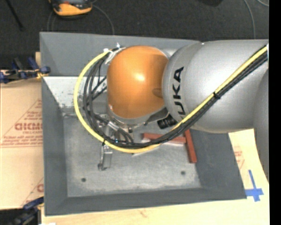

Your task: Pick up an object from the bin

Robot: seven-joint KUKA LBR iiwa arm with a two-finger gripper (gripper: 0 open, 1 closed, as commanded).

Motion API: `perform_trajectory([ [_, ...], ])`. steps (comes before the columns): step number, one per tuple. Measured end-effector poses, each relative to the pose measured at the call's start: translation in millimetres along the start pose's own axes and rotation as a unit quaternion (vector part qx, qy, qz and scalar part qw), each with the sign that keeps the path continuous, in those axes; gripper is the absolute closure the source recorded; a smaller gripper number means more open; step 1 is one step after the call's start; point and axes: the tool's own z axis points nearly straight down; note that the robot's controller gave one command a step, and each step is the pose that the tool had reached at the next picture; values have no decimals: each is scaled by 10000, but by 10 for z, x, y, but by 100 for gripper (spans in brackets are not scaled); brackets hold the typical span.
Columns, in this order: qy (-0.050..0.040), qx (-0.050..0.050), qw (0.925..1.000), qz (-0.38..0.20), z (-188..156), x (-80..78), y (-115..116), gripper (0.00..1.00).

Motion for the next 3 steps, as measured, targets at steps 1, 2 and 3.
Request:
perform_trajectory([
  [1, -39, -9, 10000, 20, -42, -18, -10, 0],
  [2, -75, -22, 9997, 223, 493, -277, -74, 0],
  [3, 30, 22, 10000, 38, 347, -240, -211, 0],
])
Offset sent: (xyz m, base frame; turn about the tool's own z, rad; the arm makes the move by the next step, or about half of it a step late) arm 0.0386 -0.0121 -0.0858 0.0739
